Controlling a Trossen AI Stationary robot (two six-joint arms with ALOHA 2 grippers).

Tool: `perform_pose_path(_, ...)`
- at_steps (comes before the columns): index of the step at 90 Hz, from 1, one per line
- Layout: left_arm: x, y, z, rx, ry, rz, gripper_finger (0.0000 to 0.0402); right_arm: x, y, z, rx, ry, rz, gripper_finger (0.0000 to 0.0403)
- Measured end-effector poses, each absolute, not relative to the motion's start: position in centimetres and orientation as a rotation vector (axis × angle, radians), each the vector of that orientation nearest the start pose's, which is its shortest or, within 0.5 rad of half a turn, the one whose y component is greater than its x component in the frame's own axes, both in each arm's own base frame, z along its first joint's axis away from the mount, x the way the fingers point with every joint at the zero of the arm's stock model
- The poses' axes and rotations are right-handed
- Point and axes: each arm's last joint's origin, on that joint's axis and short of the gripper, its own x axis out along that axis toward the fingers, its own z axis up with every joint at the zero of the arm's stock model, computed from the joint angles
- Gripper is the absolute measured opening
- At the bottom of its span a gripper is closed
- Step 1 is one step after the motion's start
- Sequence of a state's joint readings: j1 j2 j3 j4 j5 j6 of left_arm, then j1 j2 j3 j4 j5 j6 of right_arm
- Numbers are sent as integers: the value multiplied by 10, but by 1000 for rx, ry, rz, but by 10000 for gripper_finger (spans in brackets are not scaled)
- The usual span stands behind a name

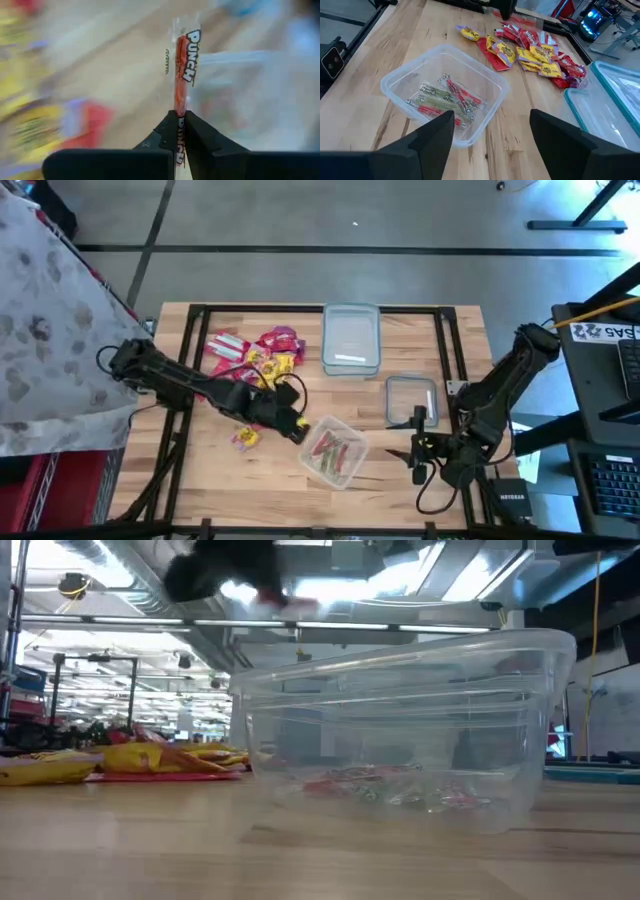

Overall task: Sort candy
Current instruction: Put the red candy into the square transparent food container

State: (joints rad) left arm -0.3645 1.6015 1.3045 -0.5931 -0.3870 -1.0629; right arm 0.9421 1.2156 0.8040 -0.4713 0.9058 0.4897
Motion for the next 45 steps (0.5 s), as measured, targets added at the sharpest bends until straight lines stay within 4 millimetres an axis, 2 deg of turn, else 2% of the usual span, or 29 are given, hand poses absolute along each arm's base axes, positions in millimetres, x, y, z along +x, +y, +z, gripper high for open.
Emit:
perform_pose_path(17, 328, -141, 273, -709, 643, 373, 5, 154, 173, 242, -225, 514, -94, 248)
perform_pose_path(45, 350, -177, 239, -758, 597, 286, 5, 154, 173, 242, -224, 514, -94, 248)
